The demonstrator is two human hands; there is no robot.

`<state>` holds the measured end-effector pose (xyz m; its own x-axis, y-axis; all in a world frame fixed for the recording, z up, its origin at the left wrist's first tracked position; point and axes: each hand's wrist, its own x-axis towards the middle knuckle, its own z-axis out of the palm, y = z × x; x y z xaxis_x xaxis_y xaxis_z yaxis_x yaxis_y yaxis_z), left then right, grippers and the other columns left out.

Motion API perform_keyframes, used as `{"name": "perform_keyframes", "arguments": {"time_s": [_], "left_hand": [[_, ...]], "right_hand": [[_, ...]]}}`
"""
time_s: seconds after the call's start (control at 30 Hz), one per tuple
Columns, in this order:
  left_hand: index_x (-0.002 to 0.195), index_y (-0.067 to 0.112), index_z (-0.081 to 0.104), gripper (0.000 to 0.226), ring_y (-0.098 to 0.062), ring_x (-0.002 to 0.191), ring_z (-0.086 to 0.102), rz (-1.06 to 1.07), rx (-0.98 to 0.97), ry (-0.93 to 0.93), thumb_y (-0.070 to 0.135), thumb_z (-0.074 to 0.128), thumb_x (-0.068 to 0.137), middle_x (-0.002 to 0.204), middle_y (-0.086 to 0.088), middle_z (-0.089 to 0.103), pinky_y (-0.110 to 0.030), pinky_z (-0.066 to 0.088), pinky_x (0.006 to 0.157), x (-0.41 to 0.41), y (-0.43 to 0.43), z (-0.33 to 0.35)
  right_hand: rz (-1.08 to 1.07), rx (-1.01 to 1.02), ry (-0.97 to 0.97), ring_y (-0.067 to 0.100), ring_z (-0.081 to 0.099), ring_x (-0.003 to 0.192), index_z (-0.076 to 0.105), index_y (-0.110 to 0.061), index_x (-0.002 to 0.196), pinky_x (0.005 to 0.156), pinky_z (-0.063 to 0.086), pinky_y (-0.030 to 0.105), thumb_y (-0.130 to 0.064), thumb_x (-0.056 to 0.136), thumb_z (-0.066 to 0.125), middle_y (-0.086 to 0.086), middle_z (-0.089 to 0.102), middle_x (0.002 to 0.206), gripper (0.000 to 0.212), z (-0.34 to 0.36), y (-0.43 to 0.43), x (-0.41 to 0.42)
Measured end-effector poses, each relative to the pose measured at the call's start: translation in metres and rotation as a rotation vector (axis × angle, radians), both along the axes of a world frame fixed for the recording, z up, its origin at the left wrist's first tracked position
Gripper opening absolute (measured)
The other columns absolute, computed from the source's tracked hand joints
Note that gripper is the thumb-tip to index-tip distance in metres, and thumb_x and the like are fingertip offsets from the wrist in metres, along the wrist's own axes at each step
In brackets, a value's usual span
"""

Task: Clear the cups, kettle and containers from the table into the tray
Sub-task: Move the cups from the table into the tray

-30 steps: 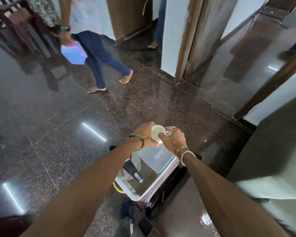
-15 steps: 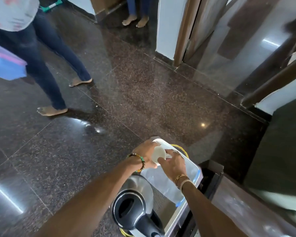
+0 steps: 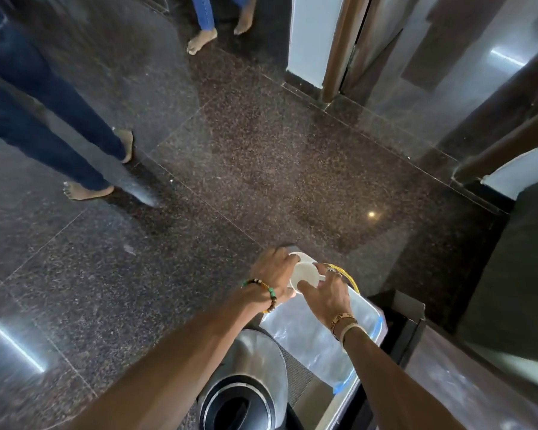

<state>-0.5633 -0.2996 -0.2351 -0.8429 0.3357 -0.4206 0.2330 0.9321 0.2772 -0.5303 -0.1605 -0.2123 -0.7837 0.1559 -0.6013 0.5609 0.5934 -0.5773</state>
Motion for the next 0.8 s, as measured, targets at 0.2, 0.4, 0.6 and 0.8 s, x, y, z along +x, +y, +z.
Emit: {"name": "perform_keyframes", "arguments": {"time_s": [0.2, 0.4, 0.6, 0.8], "left_hand": [[0.134, 0.019, 0.042, 0.070, -0.029, 0.119, 0.047, 0.042, -0.032, -0.043, 0.031, 0.078, 0.075, 0.129, -0.009, 0.049, -0.037, 0.042, 0.100, 0.005, -0.003, 0.007], [0.134, 0.022, 0.040, 0.067, -0.028, 0.118, 0.048, 0.136, -0.073, -0.018, 0.024, 0.075, 0.077, 0.126, -0.007, 0.049, -0.037, 0.045, 0.097, 0.028, -0.010, 0.052], [0.134, 0.025, 0.040, 0.058, -0.028, 0.119, 0.047, 0.244, -0.057, 0.073, 0.027, 0.064, 0.082, 0.127, -0.005, 0.047, -0.037, 0.044, 0.099, 0.071, 0.004, 0.121], [0.139, 0.025, 0.036, 0.059, -0.027, 0.124, 0.045, 0.268, 0.020, 0.190, 0.036, 0.061, 0.087, 0.133, -0.006, 0.045, -0.038, 0.040, 0.103, 0.117, 0.062, 0.223]], "right_hand": [[-0.013, -0.010, 0.020, 0.027, 0.055, 0.118, 0.053, -0.016, 0.132, 0.101, 0.042, 0.037, -0.047, 0.057, 0.057, 0.014, 0.066, 0.115, 0.082, 0.003, 0.007, 0.007], [-0.032, 0.051, 0.127, 0.023, 0.052, 0.105, 0.054, -0.010, 0.122, 0.091, 0.035, 0.029, -0.029, 0.071, 0.077, 0.009, 0.062, 0.114, 0.060, 0.042, 0.029, 0.033], [0.062, 0.074, 0.132, 0.025, 0.063, 0.107, 0.052, -0.006, 0.130, 0.095, 0.049, 0.039, -0.032, 0.071, 0.077, 0.010, 0.056, 0.127, 0.069, 0.104, 0.078, 0.073], [0.147, 0.043, 0.320, 0.020, 0.064, 0.106, 0.053, -0.016, 0.135, 0.097, 0.051, 0.040, -0.030, 0.068, 0.077, 0.004, 0.054, 0.129, 0.073, 0.191, 0.132, 0.118]]}}
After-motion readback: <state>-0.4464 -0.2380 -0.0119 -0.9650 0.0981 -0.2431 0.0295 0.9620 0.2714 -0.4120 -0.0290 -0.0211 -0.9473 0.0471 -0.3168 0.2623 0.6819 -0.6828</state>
